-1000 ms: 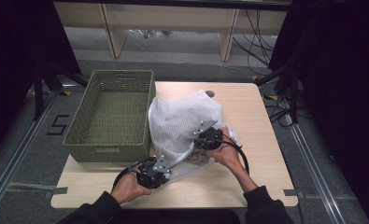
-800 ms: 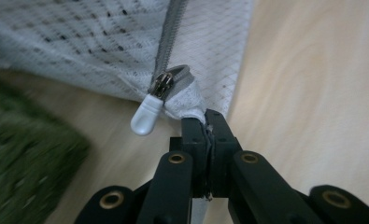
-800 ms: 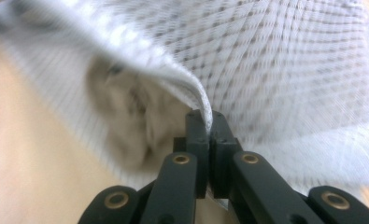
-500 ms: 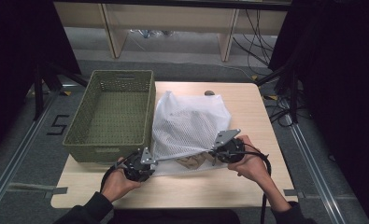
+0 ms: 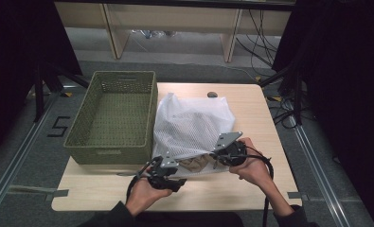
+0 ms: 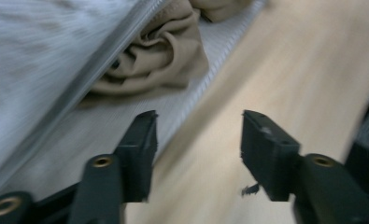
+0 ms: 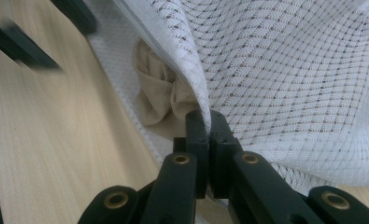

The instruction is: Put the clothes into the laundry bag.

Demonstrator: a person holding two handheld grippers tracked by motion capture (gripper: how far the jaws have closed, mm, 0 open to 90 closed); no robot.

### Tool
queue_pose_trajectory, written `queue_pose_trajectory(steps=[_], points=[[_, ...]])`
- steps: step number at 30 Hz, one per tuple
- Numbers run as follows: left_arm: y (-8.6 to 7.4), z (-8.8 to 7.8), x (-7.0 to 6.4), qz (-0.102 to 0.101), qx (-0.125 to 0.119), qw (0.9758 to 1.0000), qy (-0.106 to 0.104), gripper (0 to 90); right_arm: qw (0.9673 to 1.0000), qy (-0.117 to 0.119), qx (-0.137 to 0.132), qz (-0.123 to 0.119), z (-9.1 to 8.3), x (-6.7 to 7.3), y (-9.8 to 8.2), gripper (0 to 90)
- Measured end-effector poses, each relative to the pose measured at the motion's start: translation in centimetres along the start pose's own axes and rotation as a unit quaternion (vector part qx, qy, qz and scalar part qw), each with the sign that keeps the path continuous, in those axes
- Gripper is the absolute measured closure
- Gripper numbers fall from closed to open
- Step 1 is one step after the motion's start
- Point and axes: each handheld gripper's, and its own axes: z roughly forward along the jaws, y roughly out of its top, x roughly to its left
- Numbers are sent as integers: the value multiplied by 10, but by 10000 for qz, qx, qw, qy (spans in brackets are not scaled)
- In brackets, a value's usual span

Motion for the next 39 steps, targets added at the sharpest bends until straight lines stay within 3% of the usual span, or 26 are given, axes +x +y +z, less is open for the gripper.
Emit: queue_pose_trajectory(steps=[1, 3, 5, 6, 8, 9, 11, 12, 13, 14, 15, 17, 19, 20, 21, 24, 25, 26, 28, 30, 31, 32, 34, 36, 38, 39], points=[[3, 11, 0, -289, -88, 9995, 85, 428, 10000, -16, -3, 12, -1, 0, 0, 900], [7, 25, 5, -395, -27, 9990, 193, 397, 10000, 31, -16, 43, -2, 1, 1, 900], [9, 38, 9, -717, -287, 9968, 208, 367, 10000, 67, -21, 9, -3, 1, 1, 900], [11, 42, 9, -871, -265, 9955, 259, 373, 9999, 91, 62, -94, -3, 0, 2, 900], [15, 48, 10, -703, -360, 9957, 475, 386, 10000, -6, -63, -67, -2, 1, 1, 900], [16, 50, 11, -597, -357, 9963, 502, 441, 10000, 28, -50, -25, -2, 3, 1, 900], [16, 55, 13, -640, -579, 9941, 650, 624, 10000, 74, -35, -17, -2, 5, 1, 900], [17, 54, 17, -458, -457, 9951, 748, 717, 9999, 80, -10, -78, -2, 5, 1, 900], [18, 56, 18, -580, -589, 9936, 772, 784, 9999, 152, 9, -37, -2, 6, 2, 900], [20, 58, 18, -786, -864, 9894, 859, 817, 9998, 179, 16, -49, -2, 7, 2, 900], [22, 55, 20, -710, -859, 9892, 951, 830, 9997, 211, 40, -81, -1, 8, 2, 900], [32, 50, 21, -604, -1075, 9860, 1121, 837, 9996, 268, 75, -47, -2, 12, 3, 900], [44, 41, 22, -512, -1334, 9808, 1330, 838, 9993, 306, 51, -226, -3, 12, 4, 900], [49, 38, 22, -597, -1658, 9739, 1434, 837, 9991, 369, 38, -202, -4, 14, 4, 900], [51, 37, 24, -538, -1722, 9723, 1486, 836, 9990, 397, 37, -189, -4, 16, 3, 900], [48, 50, 29, -540, -1515, 9755, 1499, 819, 9987, 466, 78, -172, -1, 17, 0, 900], [44, 57, 31, -515, -1371, 9789, 1427, 803, 9987, 468, 108, -152, 2, 16, -2, 900], [39, 63, 35, -435, -1014, 9842, 1386, 772, 9986, 478, 174, -127, 6, 16, -4, 900], [30, 71, 36, -606, -979, 9845, 1323, 704, 9982, 503, 315, -24, 15, 17, -10, 900], [26, 66, 35, -427, -846, 9864, 1345, 653, 9979, 505, 396, -115, 24, 17, -14, 900], [25, 61, 32, -457, -937, 9862, 1285, 612, 9978, 497, 431, -125, 28, 17, -15, 900], [25, 53, 34, -302, -631, 9904, 1188, 561, 9976, 514, 454, -114, 30, 17, -15, 900], [23, 46, 30, -456, -623, 9895, 1225, 471, 9976, 515, 455, -105, 31, 17, -16, 900], [18, 38, 28, -358, -588, 9899, 1241, 425, 9978, 496, 441, -78, 30, 16, -16, 900], [13, 37, 27, -452, -489, 9926, 1015, 404, 9979, 495, 413, -70, 29, 16, -15, 900], [12, 42, 25, -538, -568, 9922, 970, 421, 9978, 504, 413, -72, 29, 16, -15, 900]])
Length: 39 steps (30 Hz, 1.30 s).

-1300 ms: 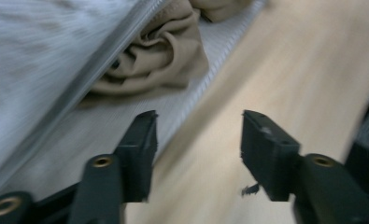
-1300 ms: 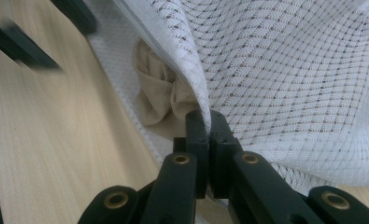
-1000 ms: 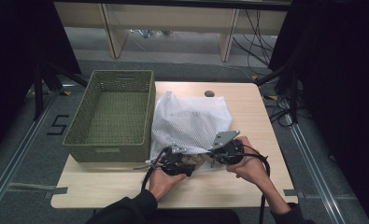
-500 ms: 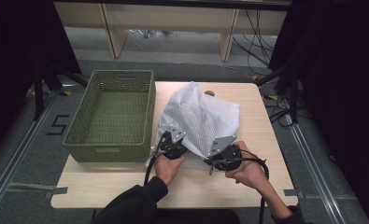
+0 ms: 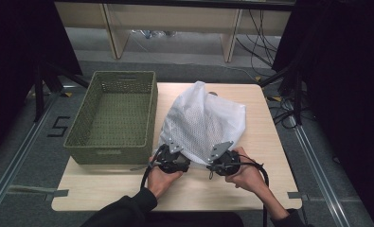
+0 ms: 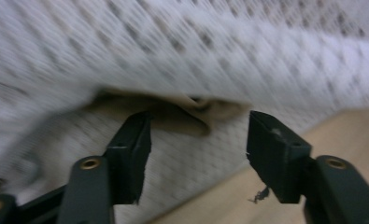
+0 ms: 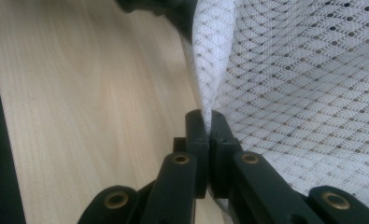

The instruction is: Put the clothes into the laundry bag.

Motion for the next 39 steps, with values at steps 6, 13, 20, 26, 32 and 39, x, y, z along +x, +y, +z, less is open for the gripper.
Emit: queue_pose_trajectory(steps=[6, 13, 20, 26, 32, 39], points=[[15, 21, -2, -10, -316, 9994, -101, 831, 10000, 36, 36, -71, 2, 4, 0, 900], [30, 25, 1, 154, -523, 9985, 8, 856, 9998, 166, 110, -22, 7, 2, -6, 900], [6, 4, -6, 604, -58, 9975, -373, 678, 9998, -16, 182, 103, 21, -10, -14, 900], [5, -7, -2, 865, 289, 9934, -690, 538, 9996, -68, 209, 204, 24, -17, -15, 900], [5, 1, 4, 764, 439, 9946, -547, 467, 9994, -112, 168, 286, 23, -19, -16, 900], [7, 0, 8, 794, 483, 9926, -776, 422, 9993, -86, 174, 332, 22, -21, -18, 899]])
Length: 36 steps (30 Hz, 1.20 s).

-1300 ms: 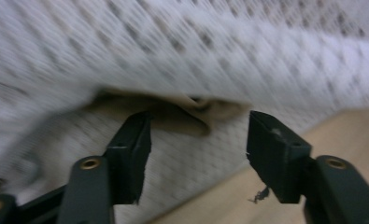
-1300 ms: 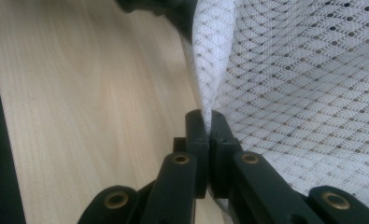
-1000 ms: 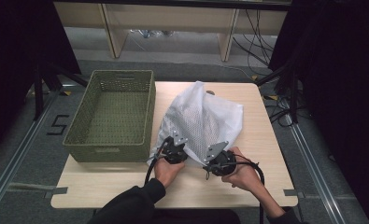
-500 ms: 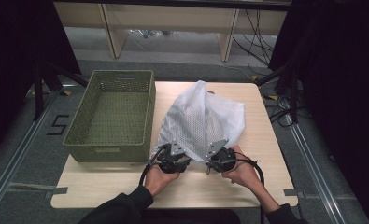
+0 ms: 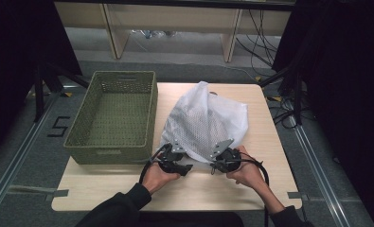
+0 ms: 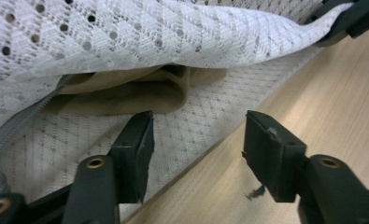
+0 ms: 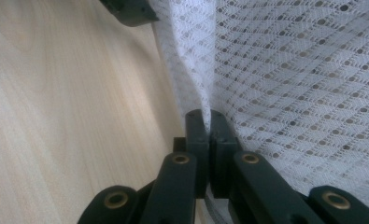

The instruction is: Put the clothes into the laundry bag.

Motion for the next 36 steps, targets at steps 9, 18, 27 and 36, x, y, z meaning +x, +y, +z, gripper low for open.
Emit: queue_pose_trajectory(steps=[9, 18, 27, 36], points=[[4, 9, 3, 375, 200, 9991, 87, 582, 10000, 7, -5, -10, -2, -4, -2, 899], [4, 7, 2, 261, 249, 9993, 36, 897, 10000, -43, 2, 66, 0, -6, -2, 899], [-2, 0, -4, 263, 309, 9988, -289, 900, 9999, -14, -86, -139, 12, -2, 11, 899], [-7, -6, -11, 653, 522, 9949, -556, 900, 9991, -377, -142, 133, 42, -12, 28, 900]])
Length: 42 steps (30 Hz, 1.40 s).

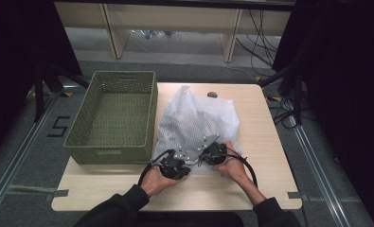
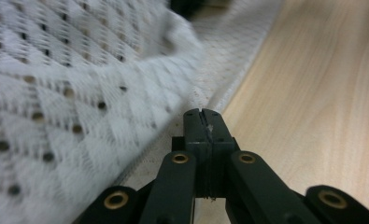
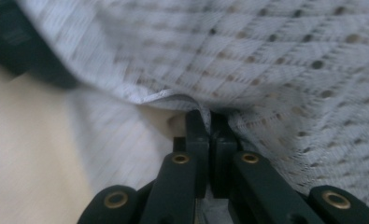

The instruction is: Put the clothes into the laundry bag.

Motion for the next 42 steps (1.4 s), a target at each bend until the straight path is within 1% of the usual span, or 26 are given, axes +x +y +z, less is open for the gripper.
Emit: queue_pose_trajectory(steps=[2, 4, 5, 7, 8, 9, 14, 16, 17, 18, 19, 20, 21, 23, 24, 25, 26, 28, 29, 30, 31, 33, 34, 39, 40, 42], points=[[-1, 0, -1, 30, 11, 10000, -47, 900, 9999, -74, -51, 106, 3, -5, 3, 900], [-2, -1, -3, -36, -2, 10000, -84, 900, 9994, -275, -150, 166, 7, -9, 6, 900], [-2, 0, -4, -83, -18, 9999, -119, 900, 9993, -276, -141, 228, 8, -12, 8, 900], [-3, -2, -5, -24, 7, 9999, -102, 900, 9993, -330, -67, 146, 12, -18, 13, 900], [-3, -2, -6, -61, 4, 9999, -135, 900, 9984, -398, -120, 387, 13, -19, 14, 900], [-4, -3, -6, 28, 33, 9999, -149, 900, 9978, -452, -193, 442, 15, -22, 15, 900], [-7, -4, -11, -37, -26, 9998, -211, 900, 9963, -603, -176, 593, 27, -36, 23, 900], [-8, -6, -11, 42, 39, 9998, -204, 900, 9952, -676, -211, 676, 31, -40, 24, 900], [-9, -6, -11, -10, 20, 9997, -258, 900, 9957, -676, -230, 582, 32, -42, 23, 900], [-9, -6, -11, -10, 9, 9997, -237, 900, 9955, -693, -183, 619, 30, -42, 23, 900], [-10, -6, -11, -120, -62, 9996, -237, 900, 9956, -675, -200, 616, 30, -42, 22, 900], [-10, -4, -13, -271, -196, 9992, -233, 900, 9965, -597, -216, 548, 28, -42, 21, 900], [-10, -8, -10, -49, 25, 9998, -202, 900, 9972, -545, -178, 476, 26, -41, 20, 900], [-9, -9, -11, -78, -33, 9997, -211, 900, 9981, -548, -25, 293, 17, -38, 19, 900], [-9, -11, -11, -53, -77, 9998, -186, 900, 9988, -420, -121, 224, 13, -36, 18, 900], [-9, -13, -10, -61, -82, 9998, -183, 900, 9992, -346, -46, 193, 5, -33, 17, 900], [-9, -15, -9, -80, -103, 9997, -201, 900, 9993, -359, -11, 75, -2, -31, 16, 900], [-9, -18, -9, -69, -122, 9998, -151, 899, 9997, -209, -116, -84, -15, -23, 13, 900], [-10, -19, -10, -63, -133, 9998, -113, 899, 9995, -167, -118, -255, -23, -18, 12, 900], [-11, -19, -12, -171, -209, 9996, -110, 898, 9996, -91, -54, -250, -30, -13, 10, 900], [-11, -20, -10, 14, -114, 9999, -101, 898, 9992, -56, -70, -397, -33, -10, 9, 900], [-13, -20, -11, 53, -53, 9999, -75, 897, 9983, -7, 0, -580, -42, 0, 4, 900], [-14, -20, -12, 2, -22, 10000, -94, 897, 9985, 42, 49, -546, -45, 5, 2, 900], [-17, -19, -13, -13, 18, 10000, -86, 894, 9936, 245, 486, -988, -44, 31, -8, 900], [-18, -20, -13, 49, 49, 10000, -71, 893, 9936, 267, 595, -926, -43, 35, -10, 900], [-19, -21, -14, 74, 26, 10000, -60, 890, 9927, 250, 621, -999, -41, 38, -12, 900]])
